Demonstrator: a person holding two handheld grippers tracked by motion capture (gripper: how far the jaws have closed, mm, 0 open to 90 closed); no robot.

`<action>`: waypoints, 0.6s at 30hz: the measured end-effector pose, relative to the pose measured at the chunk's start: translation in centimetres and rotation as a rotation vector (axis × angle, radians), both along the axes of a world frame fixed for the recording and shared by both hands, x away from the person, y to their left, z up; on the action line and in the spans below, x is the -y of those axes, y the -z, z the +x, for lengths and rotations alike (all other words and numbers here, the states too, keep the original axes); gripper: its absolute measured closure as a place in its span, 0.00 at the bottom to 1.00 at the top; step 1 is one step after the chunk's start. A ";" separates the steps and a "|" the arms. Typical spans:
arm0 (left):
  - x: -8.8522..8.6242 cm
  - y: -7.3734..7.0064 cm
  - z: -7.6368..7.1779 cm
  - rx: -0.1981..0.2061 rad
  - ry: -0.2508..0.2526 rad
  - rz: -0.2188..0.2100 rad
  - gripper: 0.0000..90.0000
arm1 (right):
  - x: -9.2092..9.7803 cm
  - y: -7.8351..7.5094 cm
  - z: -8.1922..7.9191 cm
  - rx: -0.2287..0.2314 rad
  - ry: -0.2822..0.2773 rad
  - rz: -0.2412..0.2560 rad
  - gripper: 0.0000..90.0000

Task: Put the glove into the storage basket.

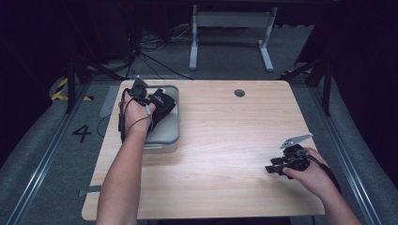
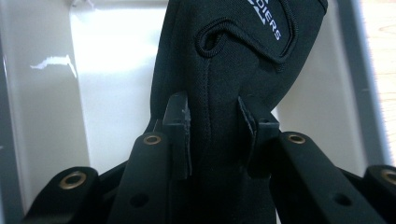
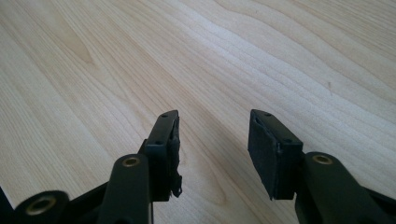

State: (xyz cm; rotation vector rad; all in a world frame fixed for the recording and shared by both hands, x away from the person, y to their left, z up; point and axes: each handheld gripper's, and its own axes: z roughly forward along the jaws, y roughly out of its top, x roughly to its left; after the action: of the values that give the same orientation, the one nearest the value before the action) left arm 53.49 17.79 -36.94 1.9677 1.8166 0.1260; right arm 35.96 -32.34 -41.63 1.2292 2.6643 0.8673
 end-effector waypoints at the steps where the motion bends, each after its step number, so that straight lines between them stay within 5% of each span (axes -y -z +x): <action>1: 0.0 0.3 0.2 -0.010 -0.001 0.001 0.76 | -0.1 0.0 0.0 -0.001 -0.001 0.001 0.60; 14: 0.7 1.8 1.1 -0.062 -0.002 0.024 0.74 | 0.1 -0.1 -0.3 0.002 0.003 0.003 0.60; 18: 0.6 2.1 1.3 -0.072 0.008 0.020 0.61 | 0.2 -0.2 -0.4 0.007 0.005 0.003 0.60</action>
State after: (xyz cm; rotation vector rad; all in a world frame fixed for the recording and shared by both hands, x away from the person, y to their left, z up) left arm 54.78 17.19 -39.07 2.0169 1.8591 0.0718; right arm 35.57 -32.52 -41.46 1.2302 2.6547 0.8733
